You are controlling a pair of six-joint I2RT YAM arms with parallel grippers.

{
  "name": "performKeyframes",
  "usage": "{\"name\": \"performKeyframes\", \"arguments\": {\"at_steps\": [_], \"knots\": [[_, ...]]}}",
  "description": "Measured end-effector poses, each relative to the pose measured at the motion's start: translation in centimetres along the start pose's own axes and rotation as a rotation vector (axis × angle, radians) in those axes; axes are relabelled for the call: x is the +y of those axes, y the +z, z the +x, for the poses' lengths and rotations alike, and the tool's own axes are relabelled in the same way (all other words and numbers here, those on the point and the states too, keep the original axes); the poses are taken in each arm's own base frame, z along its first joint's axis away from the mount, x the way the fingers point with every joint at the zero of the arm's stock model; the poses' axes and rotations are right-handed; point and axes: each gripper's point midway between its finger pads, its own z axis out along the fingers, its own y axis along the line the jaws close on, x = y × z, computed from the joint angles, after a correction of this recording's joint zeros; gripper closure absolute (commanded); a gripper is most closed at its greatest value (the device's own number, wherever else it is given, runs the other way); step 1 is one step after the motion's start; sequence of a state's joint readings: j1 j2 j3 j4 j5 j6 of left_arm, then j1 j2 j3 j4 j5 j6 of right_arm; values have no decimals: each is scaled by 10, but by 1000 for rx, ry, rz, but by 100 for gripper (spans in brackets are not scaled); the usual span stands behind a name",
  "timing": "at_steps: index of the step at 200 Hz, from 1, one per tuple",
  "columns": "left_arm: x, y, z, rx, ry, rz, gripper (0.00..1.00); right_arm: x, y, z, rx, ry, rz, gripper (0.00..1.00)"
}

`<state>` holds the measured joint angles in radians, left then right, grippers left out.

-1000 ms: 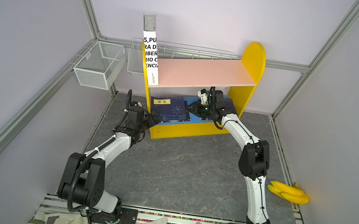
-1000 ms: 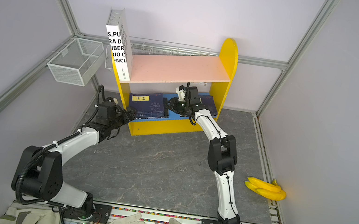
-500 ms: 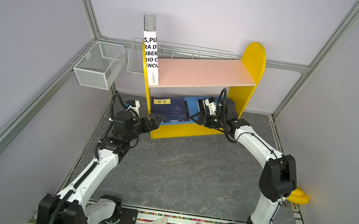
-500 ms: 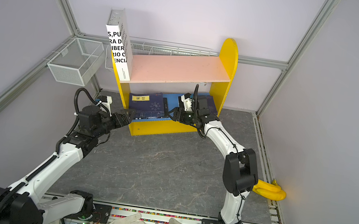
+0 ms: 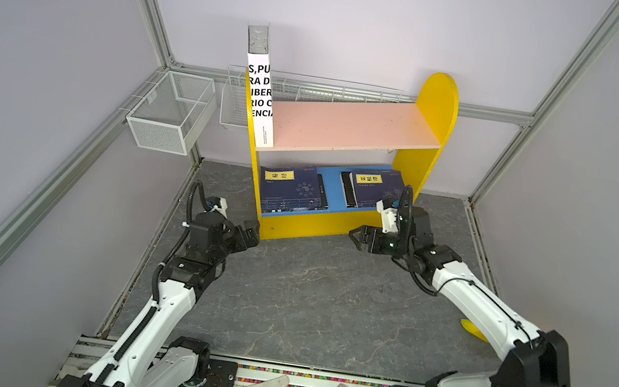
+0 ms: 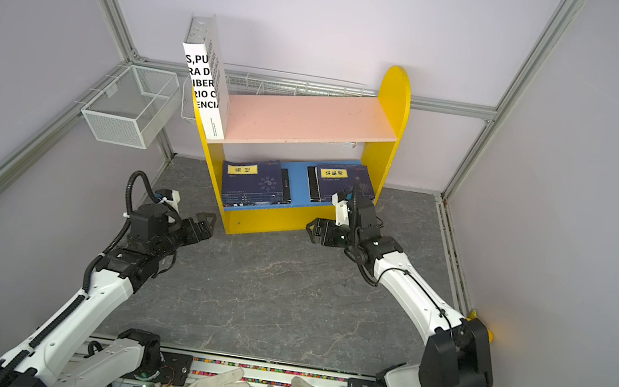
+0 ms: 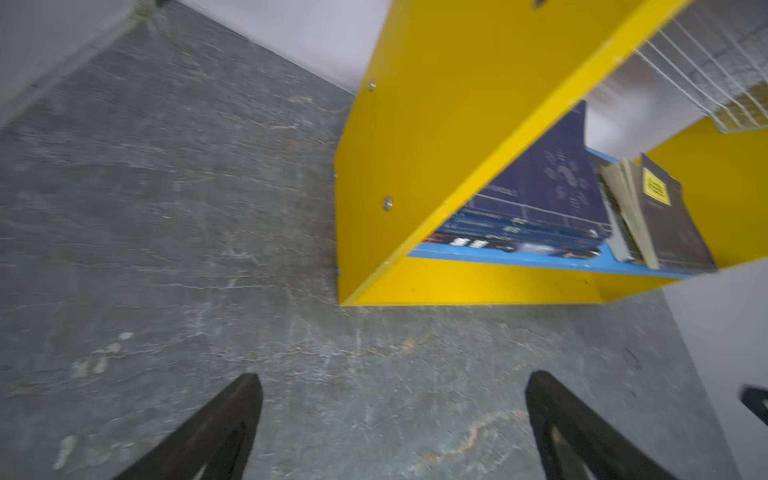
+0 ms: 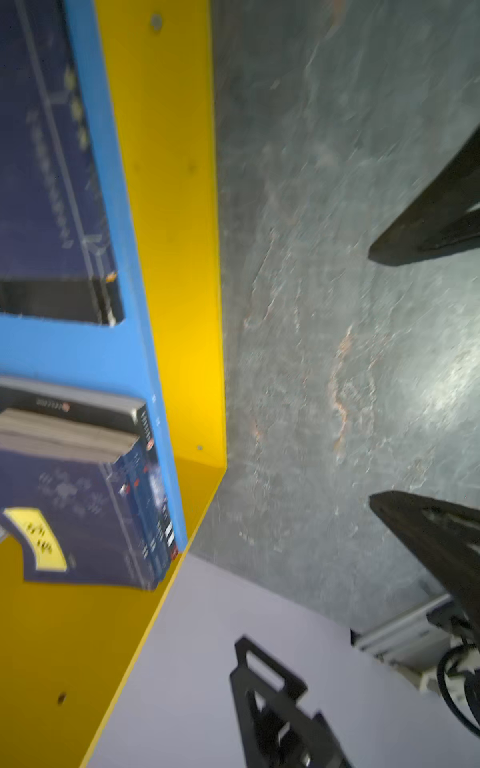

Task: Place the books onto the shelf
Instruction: 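Release the book and withdraw both grippers from the shelf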

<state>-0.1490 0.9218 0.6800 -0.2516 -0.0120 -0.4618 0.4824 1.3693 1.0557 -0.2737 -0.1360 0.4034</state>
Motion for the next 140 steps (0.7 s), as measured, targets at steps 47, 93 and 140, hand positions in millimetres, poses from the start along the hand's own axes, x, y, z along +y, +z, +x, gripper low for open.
{"name": "performKeyframes", "arguments": {"at_steps": [47, 93, 140], "knots": [[78, -5, -17, -167, -43, -300, 1, -83, -74, -3, -212, 14, 458, 11], [116, 6, -4, -261, 43, -447, 1, -145, -125, 24, -283, 31, 787, 11], [133, 16, 11, -323, 134, -486, 1, -170, -169, 40, -398, 75, 912, 11]]}}
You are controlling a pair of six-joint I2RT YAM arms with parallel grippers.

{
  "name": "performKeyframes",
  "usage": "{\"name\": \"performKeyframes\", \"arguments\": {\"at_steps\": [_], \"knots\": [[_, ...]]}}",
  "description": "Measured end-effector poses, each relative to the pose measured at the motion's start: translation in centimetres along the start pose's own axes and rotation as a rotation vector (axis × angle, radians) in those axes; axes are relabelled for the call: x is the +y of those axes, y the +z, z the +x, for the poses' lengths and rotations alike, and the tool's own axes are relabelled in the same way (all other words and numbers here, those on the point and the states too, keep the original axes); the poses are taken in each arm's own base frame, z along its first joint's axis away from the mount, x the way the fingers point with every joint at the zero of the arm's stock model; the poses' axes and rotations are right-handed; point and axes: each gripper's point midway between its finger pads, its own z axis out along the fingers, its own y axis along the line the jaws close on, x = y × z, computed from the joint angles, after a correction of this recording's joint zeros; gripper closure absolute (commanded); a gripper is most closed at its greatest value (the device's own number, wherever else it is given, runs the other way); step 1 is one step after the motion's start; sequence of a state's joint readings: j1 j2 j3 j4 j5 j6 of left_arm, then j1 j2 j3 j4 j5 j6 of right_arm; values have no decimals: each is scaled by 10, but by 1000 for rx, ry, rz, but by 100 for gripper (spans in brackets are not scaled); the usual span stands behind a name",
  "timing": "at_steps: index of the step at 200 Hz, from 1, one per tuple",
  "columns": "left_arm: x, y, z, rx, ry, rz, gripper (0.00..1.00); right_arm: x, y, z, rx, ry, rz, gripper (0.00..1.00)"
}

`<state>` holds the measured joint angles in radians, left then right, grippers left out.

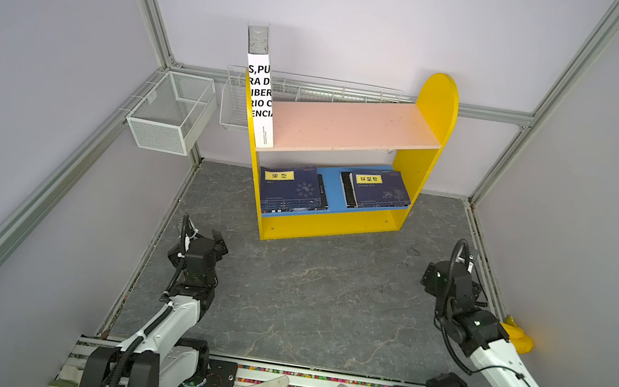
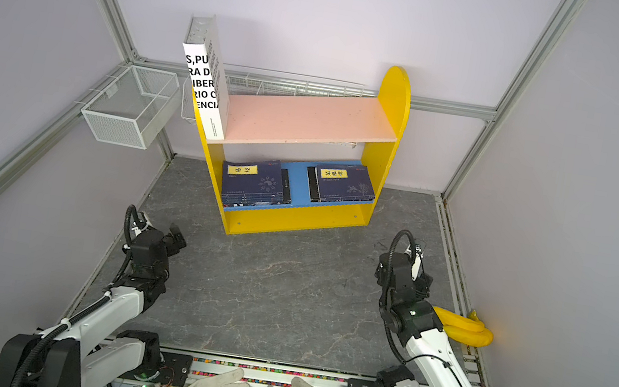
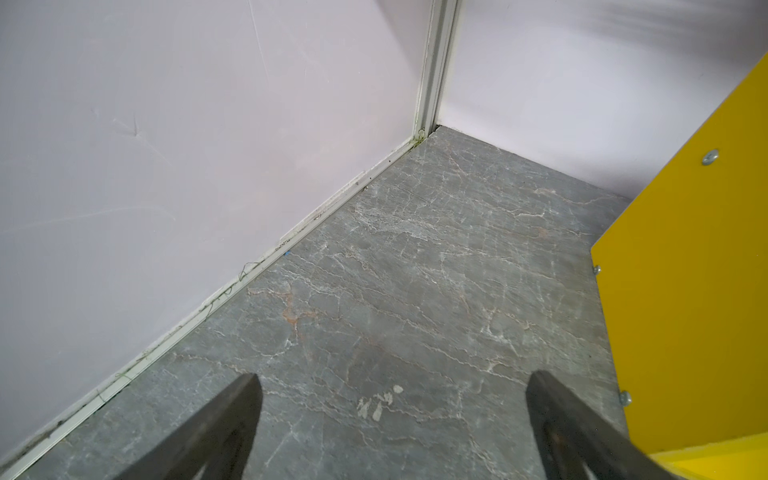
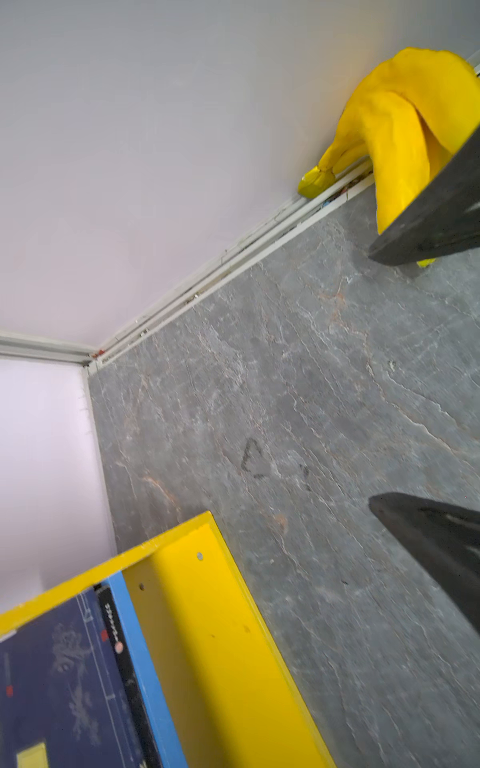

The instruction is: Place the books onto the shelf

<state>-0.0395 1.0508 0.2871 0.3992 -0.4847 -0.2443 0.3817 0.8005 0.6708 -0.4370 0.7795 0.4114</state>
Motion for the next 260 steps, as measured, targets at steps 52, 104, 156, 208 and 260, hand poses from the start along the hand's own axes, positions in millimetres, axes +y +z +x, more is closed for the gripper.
{"name": "performKeyframes", "arguments": {"at_steps": [52, 104, 156, 208, 260], "knots": [[-16, 25, 9, -42, 24, 38, 1, -20, -2, 1, -57, 9, 33, 11], [-36, 45, 36, -25, 88, 127, 1, -25, 9, 23, -113, -45, 1, 11], [-59, 53, 8, -73, 95, 194, 1, -35, 49, 46, -109, -41, 20, 11], [-60, 53, 10, -69, 107, 197, 1, -9, 87, 73, -96, -75, -103, 11], [-60, 54, 11, -67, 108, 196, 1, 24, 118, 71, -141, -103, -203, 11]]}}
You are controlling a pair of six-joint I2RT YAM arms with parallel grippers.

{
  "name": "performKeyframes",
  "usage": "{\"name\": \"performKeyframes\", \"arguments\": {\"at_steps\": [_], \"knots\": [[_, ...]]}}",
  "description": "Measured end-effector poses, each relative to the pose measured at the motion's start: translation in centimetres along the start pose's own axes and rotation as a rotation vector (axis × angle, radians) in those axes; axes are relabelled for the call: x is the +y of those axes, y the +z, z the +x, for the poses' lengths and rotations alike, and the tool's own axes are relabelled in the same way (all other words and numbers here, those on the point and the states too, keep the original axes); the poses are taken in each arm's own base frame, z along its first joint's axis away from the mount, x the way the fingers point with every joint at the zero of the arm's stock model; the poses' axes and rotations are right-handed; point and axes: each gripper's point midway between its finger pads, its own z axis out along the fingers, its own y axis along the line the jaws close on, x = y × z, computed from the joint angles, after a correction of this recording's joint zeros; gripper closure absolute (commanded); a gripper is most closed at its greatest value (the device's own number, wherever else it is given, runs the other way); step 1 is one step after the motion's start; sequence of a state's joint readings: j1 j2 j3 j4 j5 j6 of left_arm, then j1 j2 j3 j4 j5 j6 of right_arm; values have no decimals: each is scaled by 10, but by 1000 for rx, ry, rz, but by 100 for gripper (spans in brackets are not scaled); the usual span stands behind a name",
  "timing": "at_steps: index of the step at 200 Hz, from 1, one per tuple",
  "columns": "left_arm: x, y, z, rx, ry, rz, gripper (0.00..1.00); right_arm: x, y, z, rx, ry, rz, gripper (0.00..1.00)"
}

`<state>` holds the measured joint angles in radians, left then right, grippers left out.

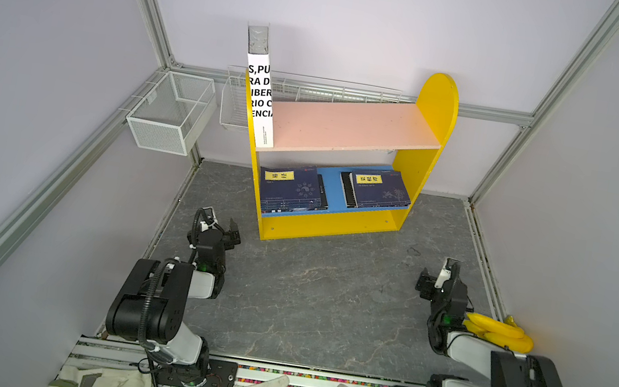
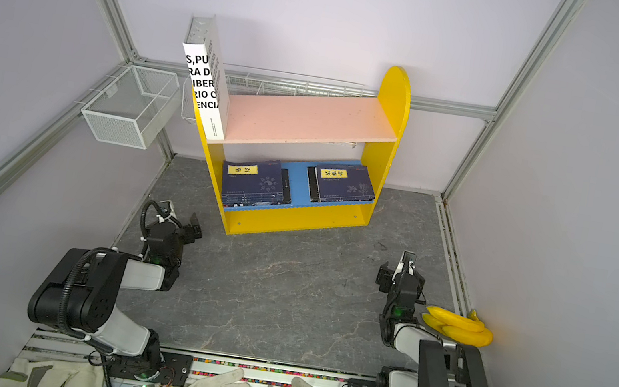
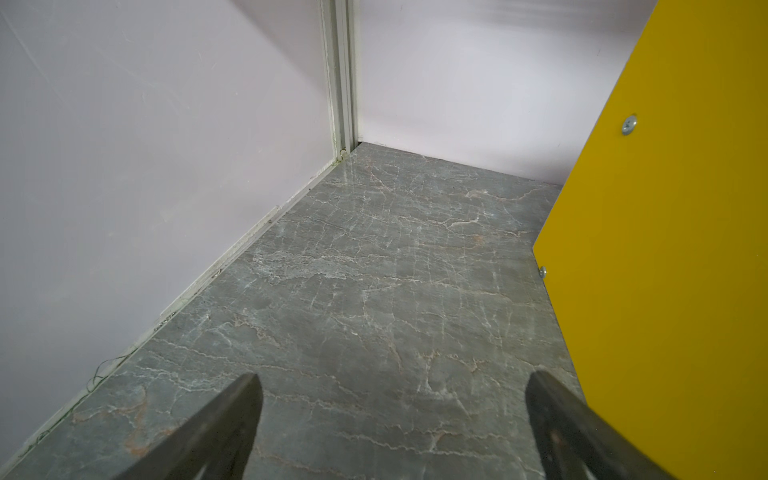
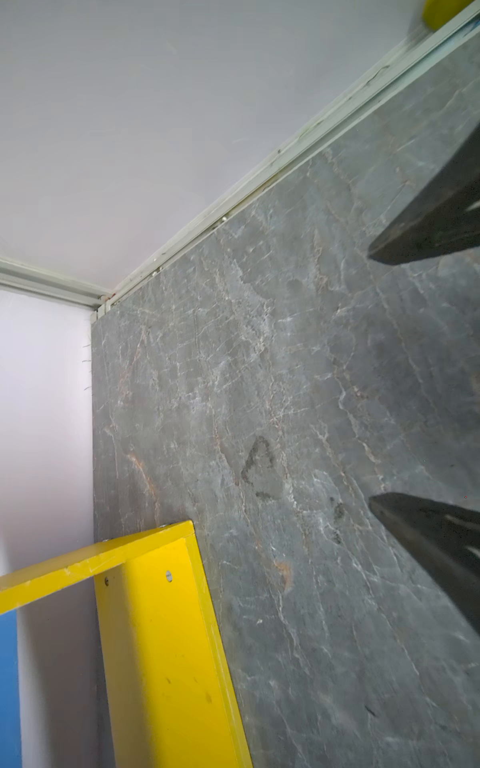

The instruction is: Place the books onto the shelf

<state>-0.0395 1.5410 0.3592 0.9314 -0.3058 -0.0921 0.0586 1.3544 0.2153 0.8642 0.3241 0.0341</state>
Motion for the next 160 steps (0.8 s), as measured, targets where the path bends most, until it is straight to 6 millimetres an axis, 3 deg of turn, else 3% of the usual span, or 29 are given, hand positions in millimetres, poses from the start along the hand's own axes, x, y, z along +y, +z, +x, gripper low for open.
{"name": "performKeyframes", "arguments": {"at_steps": [36, 81, 160], "knots": [[0, 0, 0, 0, 0, 1, 1, 5, 19, 22, 26, -31, -4, 11], [-1, 0, 0, 2, 9, 5, 1, 7, 39, -26, -52, -8, -3, 11], [-2, 0, 1, 2, 19, 8, 1, 8, 39, -14, -2, -19, -12, 11]]}}
